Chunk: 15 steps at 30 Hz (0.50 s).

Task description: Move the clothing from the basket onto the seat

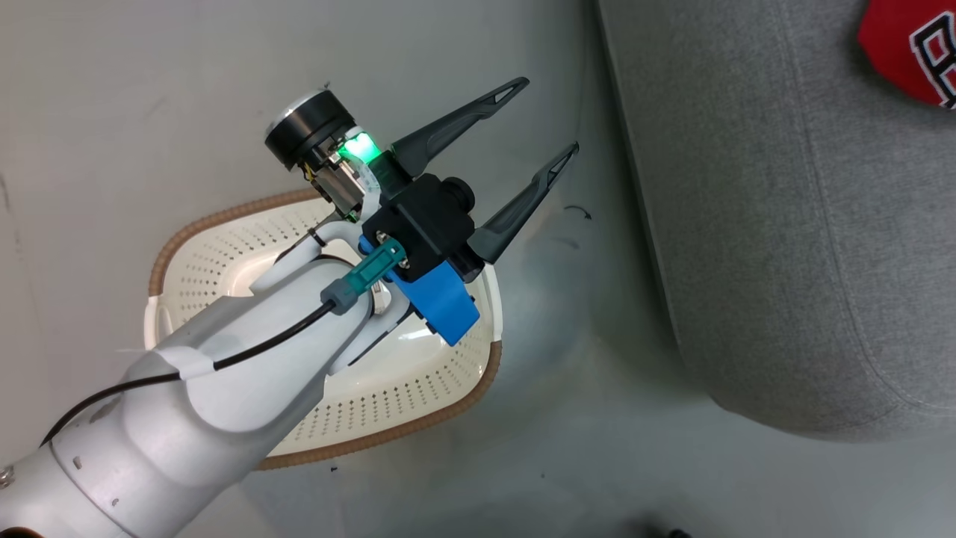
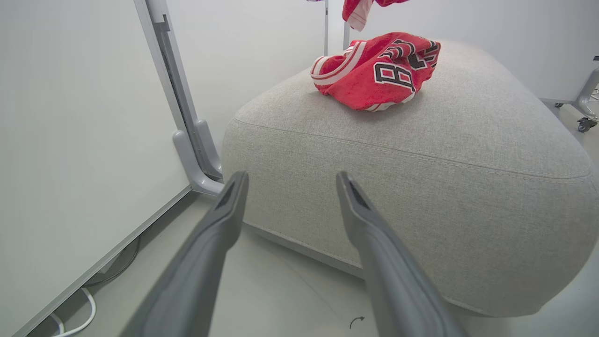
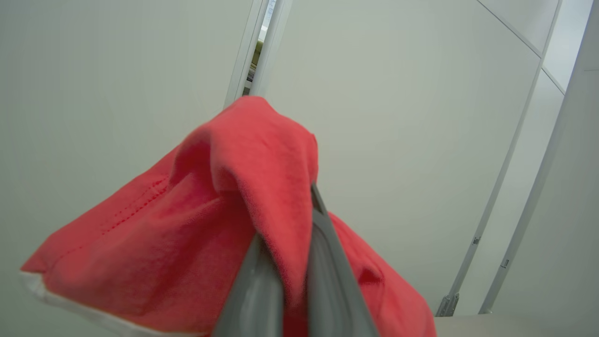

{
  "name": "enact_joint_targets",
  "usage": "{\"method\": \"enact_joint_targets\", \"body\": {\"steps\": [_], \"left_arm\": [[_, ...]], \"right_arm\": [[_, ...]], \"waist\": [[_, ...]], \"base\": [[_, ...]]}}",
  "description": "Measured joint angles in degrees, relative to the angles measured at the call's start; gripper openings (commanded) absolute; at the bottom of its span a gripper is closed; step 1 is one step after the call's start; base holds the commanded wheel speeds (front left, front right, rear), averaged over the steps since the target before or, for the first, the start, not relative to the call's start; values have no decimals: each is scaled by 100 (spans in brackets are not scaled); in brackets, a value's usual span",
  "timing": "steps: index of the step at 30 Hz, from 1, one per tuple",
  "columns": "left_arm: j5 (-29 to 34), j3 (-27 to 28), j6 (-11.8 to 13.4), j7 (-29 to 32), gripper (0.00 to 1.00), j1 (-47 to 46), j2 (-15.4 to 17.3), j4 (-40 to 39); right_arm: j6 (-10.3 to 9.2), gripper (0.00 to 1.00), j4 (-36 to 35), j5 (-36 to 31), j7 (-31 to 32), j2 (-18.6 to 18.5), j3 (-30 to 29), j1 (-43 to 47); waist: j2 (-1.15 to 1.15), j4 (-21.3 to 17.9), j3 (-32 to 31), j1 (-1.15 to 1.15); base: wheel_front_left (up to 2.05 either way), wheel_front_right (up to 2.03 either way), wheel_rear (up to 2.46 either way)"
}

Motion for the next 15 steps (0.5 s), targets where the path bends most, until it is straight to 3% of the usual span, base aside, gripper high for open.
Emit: {"method": "enact_joint_targets", "body": {"steps": [6,15], "left_arm": [[42,-11,-1,7,100,-97,33,-49],[51,-62,-25,0,100,-160,44,-52]], "right_arm": [[1,0,626,33,-1,-265,-428,3],[1,0,1925,53,1,-155,-673,165]], "waist": [[0,4,293,0],[0,74,437,0]], "base": [[0,0,0],[0,0,0]]}}
